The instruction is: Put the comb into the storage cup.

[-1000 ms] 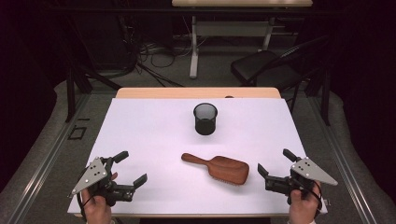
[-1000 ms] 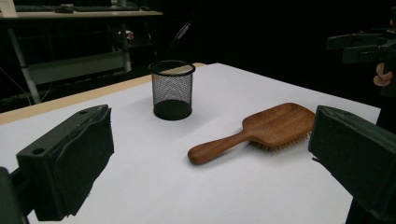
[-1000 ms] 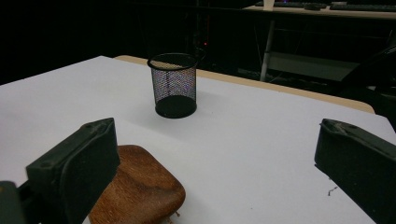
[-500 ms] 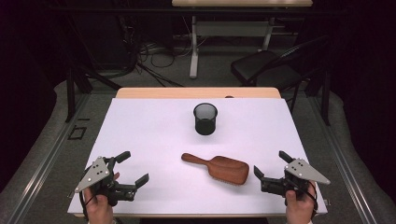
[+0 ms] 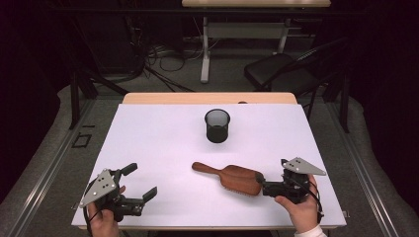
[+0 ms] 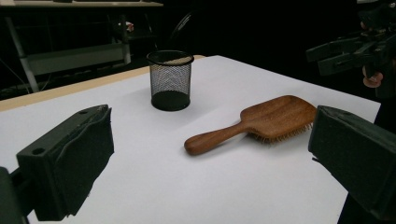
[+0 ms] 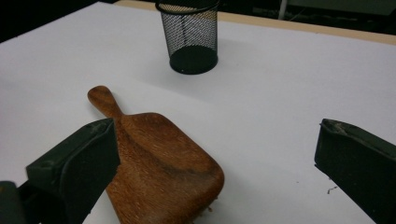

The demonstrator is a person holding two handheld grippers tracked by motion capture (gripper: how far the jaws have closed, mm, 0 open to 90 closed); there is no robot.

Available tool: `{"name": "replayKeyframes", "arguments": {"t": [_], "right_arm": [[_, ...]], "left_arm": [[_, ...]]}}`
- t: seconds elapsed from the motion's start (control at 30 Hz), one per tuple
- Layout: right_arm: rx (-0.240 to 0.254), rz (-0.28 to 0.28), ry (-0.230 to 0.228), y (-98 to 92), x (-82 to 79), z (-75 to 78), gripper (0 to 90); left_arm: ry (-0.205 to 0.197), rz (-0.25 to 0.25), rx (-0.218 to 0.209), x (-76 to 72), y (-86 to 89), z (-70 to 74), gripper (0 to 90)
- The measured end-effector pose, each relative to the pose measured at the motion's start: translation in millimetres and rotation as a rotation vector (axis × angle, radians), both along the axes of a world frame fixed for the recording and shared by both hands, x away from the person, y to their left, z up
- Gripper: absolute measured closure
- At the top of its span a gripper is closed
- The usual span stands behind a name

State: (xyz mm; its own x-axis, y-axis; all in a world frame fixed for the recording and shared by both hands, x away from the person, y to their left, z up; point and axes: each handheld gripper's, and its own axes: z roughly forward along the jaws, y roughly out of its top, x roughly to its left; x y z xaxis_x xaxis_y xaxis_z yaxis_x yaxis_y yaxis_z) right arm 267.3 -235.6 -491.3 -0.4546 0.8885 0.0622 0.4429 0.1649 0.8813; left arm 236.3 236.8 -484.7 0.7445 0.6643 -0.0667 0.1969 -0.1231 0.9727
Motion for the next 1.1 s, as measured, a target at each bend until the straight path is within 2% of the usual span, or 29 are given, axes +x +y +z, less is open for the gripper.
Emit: {"name": "replayKeyframes", "arguments": {"t": [0.17,0.23,0.27,0.3,0.37,0.4,0.43,0.47,0.5,0.53,0.67,0.73,0.8,0.83,0.9,1.0,1.1], "right_arm": [[-0.038,0.020,0.012,13.5,3.6,0.2,0.1],[-0.050,0.019,0.005,22.0,6.2,1.4,7.5],[-0.050,0.019,0.005,22.0,6.2,1.4,7.5],[-0.049,0.010,-0.002,25.4,7.9,2.8,15.7],[-0.046,0.010,-0.001,26.6,9.0,3.0,15.9],[-0.050,0.012,0.008,30.8,13.5,2.9,25.0],[-0.050,0.012,0.008,30.8,13.5,2.9,25.0],[-0.055,0.021,0.015,34.7,17.1,1.9,31.8],[-0.055,0.021,0.015,34.7,17.1,1.9,31.8],[-0.058,0.040,0.015,40.2,20.0,0.3,37.5],[-0.064,0.055,0.030,51.2,25.6,-1.9,41.1],[-0.064,0.060,0.032,53.2,27.3,-2.3,43.4],[-0.067,0.074,0.063,57.9,33.2,-3.2,45.5],[-0.067,0.074,0.063,57.9,33.2,-3.2,45.5],[-0.067,0.065,0.091,62.0,37.8,-4.4,47.8],[-0.082,0.069,0.117,67.6,42.1,-4.9,56.0],[-0.101,0.087,0.119,74.2,46.2,-4.4,62.7]], "left_arm": [[-0.003,0.008,-0.008,1.1,0.0,0.6,0.3],[0.003,-0.001,-0.004,3.8,-0.2,-0.6,0.3],[0.003,-0.001,-0.004,3.8,-0.2,-0.6,0.3],[0.006,0.002,-0.009,4.5,-0.9,-1.1,0.3],[0.004,0.003,-0.007,4.7,-1.0,-1.1,0.3],[0.002,0.005,-0.010,5.0,-1.3,-1.4,0.3],[0.002,0.005,-0.009,5.3,-1.5,-1.6,0.3],[0.001,-0.001,0.000,5.6,-1.4,-1.9,0.3],[0.001,-0.002,0.009,5.5,-1.4,-2.0,0.3],[-0.001,0.003,0.015,4.7,-1.3,-2.3,0.3],[0.002,0.012,-0.001,7.3,-0.4,-2.2,0.3],[0.006,0.014,0.004,7.9,-0.6,-3.0,0.3],[0.013,0.010,0.008,9.6,-1.1,-4.8,0.3],[0.015,0.011,0.007,9.9,-1.2,-5.3,0.3],[0.021,0.013,0.009,10.3,-0.7,-6.1,0.3],[0.024,0.010,0.004,10.7,-0.7,-7.1,0.3],[0.024,0.012,0.003,10.0,-0.5,-7.1,0.3]]}}
